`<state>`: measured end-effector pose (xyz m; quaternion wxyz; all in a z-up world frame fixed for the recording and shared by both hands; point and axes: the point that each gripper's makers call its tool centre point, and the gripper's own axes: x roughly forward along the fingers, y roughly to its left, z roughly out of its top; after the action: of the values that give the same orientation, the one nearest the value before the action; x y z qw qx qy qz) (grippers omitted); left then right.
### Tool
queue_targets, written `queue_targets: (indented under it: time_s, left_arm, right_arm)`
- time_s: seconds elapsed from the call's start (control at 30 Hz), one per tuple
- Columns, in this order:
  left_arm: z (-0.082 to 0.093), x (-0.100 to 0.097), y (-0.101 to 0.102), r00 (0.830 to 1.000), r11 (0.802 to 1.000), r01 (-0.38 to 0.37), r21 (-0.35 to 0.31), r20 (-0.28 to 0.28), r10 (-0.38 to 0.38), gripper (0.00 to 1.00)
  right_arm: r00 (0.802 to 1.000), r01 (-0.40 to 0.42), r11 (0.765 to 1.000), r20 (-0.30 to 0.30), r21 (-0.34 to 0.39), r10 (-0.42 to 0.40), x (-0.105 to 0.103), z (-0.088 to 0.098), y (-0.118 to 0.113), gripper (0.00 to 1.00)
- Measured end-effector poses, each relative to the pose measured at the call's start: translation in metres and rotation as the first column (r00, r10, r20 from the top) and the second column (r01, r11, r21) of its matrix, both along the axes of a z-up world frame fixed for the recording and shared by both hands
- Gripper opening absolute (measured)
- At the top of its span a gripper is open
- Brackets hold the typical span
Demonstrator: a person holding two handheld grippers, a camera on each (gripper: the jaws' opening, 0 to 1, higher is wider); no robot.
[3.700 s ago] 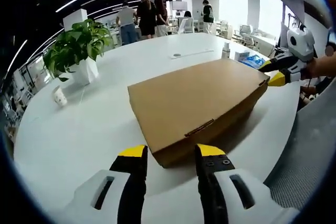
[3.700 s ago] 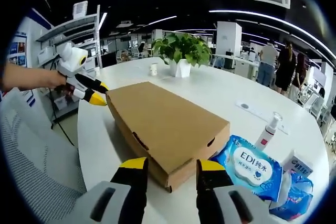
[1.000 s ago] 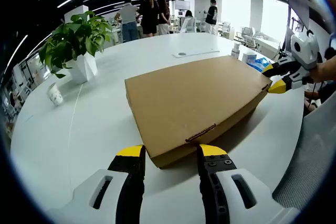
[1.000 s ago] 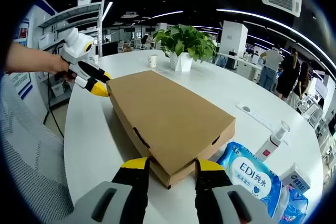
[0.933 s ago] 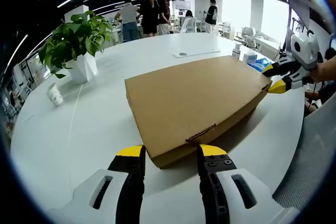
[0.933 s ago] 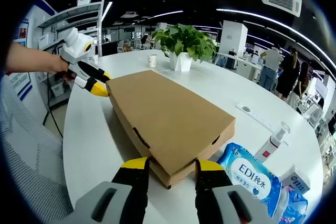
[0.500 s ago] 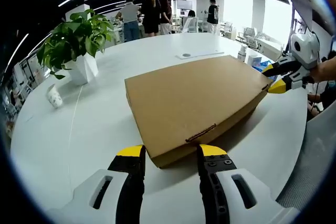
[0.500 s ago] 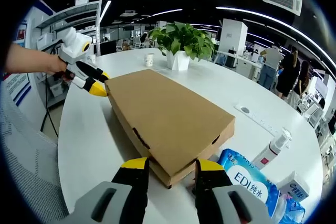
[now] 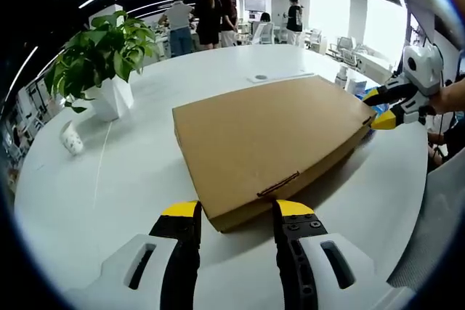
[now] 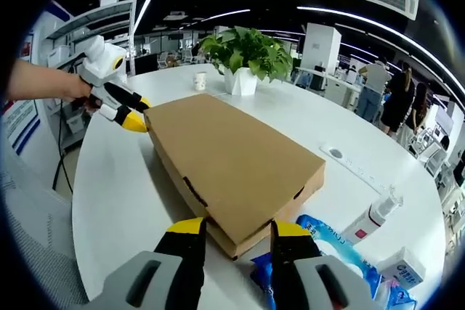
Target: Operate the shoe box by opening the lid, removing the specified soft item, and placing it in the target area until the item is outside and the box remains undamaged.
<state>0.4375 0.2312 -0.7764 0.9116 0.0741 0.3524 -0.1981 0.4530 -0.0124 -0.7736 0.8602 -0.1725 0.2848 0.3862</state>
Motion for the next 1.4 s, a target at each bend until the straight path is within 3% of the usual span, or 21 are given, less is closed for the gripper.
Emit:
queue_targets:
  time_s: [0.47, 1.4]
  left_arm:
    - [0.000, 0.014, -0.003, 1.000, 1.000, -0.005, -0.015, -0.007, 0.005, 0.39]
    - [0.000, 0.008, -0.001, 0.999, 0.999, -0.046, 0.013, -0.021, 0.046, 0.39]
  right_arm:
    - [1.000, 0.001, 1.000, -0.007, -0.024, -0.001, 0.012, 0.000, -0.003, 0.32]
    - [1.000, -0.002, 0.999, -0.006, -0.038, 0.002, 0.011, 0.005, -0.005, 0.30]
